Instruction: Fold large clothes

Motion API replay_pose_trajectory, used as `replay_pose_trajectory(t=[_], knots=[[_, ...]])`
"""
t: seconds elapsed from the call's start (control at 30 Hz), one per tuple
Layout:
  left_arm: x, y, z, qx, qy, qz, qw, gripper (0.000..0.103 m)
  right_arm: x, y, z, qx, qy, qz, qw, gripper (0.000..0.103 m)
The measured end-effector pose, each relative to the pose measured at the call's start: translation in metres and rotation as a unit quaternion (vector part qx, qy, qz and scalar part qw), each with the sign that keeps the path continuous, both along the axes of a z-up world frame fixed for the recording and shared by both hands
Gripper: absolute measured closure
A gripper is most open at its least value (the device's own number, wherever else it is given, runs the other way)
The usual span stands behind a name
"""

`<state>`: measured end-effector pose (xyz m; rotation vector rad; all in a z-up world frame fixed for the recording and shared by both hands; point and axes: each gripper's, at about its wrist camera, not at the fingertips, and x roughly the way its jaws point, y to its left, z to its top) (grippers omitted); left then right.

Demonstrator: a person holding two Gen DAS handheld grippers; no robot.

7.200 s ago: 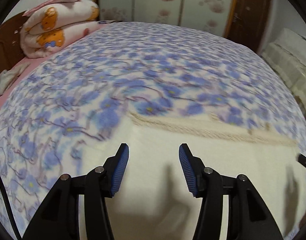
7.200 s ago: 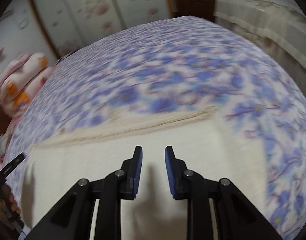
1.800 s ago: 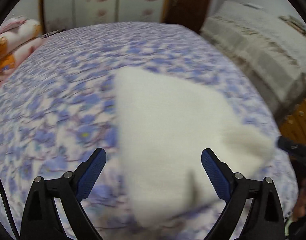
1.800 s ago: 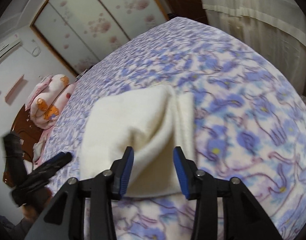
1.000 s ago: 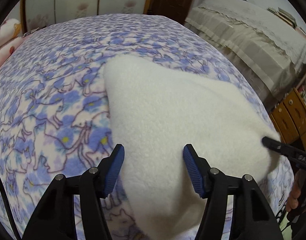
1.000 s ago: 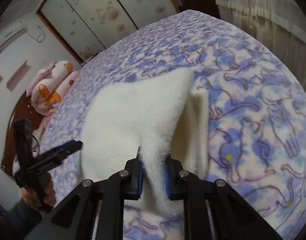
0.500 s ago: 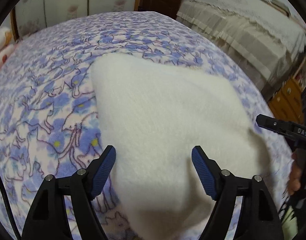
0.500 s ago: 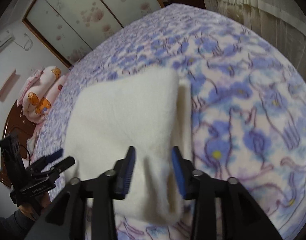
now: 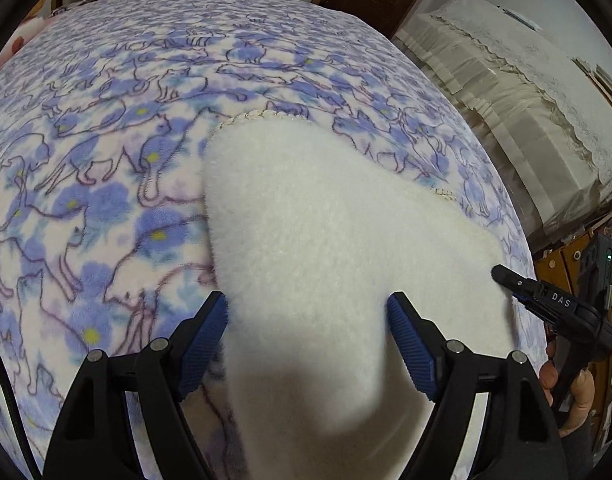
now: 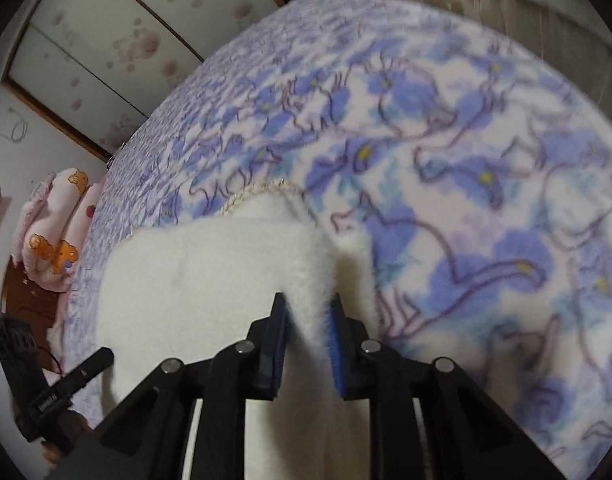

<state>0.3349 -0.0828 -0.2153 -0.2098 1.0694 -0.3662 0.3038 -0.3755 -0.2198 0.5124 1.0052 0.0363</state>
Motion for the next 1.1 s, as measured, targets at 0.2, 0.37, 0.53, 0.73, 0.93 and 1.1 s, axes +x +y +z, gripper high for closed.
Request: replay_pose_trajectory(t=[0.2, 0.37, 0.53, 0.73, 0.93, 1.1], knots=[[0.003, 0.01, -0.021, -0.036, 0.037, 0.033, 0.9981, 0.007, -0.006, 0.003, -0.006, -0.03, 0.01, 0.001, 1.0, 0.072], [-0.007, 0.009, -0.011, -0.007, 0.029, 0.038, 0.9988, 0.007, -0.02, 0.002, 0.01, -0.023, 0.012, 0.0, 1.0, 0.07], [-0.029, 0.0, 0.01, 0.031, 0.008, 0.023, 0.9992, 0.007, -0.047, 0.014, 0.022, -0.045, 0.011, 0.015, 0.999, 0.069], [-0.071, 0.001, 0.024, 0.037, 0.016, 0.015, 0.9991, 0.007, -0.089, 0.027, 0.029, -0.059, 0.012, 0.027, 0.998, 0.068], [-0.112, -0.002, 0.033, 0.042, 0.037, -0.013, 0.9983, 0.007, -0.127, 0.041, 0.041, -0.081, 0.007, 0.055, 0.995, 0.062], [-0.13, 0.006, 0.051, 0.019, 0.041, -0.027, 0.9986, 0.007, -0.144, 0.044, 0.059, -0.083, -0.002, 0.069, 0.994, 0.045]])
